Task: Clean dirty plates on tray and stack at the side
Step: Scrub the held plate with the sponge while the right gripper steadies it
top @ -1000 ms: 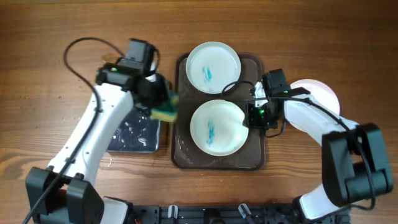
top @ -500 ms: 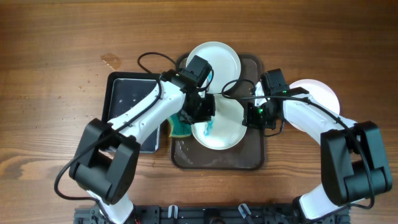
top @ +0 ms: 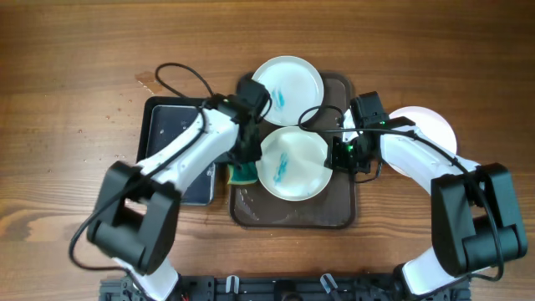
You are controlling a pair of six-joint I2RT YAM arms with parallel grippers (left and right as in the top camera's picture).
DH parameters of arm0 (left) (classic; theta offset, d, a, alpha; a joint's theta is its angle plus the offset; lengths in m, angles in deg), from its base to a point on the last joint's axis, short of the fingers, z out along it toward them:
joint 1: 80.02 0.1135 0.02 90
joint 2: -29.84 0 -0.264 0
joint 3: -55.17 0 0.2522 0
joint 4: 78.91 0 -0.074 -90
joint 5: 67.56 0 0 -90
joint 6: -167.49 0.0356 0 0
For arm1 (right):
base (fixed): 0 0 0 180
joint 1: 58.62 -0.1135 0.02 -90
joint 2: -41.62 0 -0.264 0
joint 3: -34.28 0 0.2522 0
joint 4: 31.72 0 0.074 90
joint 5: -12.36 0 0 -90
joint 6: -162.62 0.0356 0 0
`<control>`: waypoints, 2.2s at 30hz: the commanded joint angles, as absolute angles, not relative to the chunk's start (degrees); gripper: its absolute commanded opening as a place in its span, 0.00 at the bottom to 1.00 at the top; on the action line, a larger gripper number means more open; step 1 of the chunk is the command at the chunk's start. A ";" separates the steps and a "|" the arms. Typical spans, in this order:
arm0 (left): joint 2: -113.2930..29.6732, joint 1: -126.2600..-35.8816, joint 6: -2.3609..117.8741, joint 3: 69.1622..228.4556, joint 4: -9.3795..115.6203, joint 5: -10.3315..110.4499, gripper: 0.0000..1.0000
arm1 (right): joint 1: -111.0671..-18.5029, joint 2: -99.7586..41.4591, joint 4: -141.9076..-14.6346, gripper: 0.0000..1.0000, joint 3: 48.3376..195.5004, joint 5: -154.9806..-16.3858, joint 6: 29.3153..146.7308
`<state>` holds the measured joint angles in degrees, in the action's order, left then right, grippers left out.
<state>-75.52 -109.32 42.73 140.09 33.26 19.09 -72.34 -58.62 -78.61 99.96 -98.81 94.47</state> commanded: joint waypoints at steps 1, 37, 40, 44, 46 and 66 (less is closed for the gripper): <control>-79.20 -110.39 41.64 138.89 35.12 16.81 0.28 | -72.31 -60.59 -79.13 0.16 99.02 -93.93 95.10; -83.28 -112.62 44.06 136.33 41.72 18.15 0.04 | -72.31 -60.59 -79.11 0.15 99.02 -93.96 95.17; -83.13 -110.92 45.57 136.72 41.15 17.19 0.04 | -72.31 -60.59 -79.09 0.15 99.02 -93.96 95.17; -83.09 -110.50 45.48 136.88 41.61 16.33 0.04 | -72.31 -60.59 -79.13 0.14 99.02 -93.93 95.13; -83.09 -110.48 43.47 137.12 40.15 10.74 0.04 | -72.31 -60.59 -79.13 0.13 99.02 -93.93 95.13; -83.11 -111.00 41.20 137.07 51.03 41.49 0.04 | -72.31 -60.59 -79.24 0.06 99.02 -93.96 94.71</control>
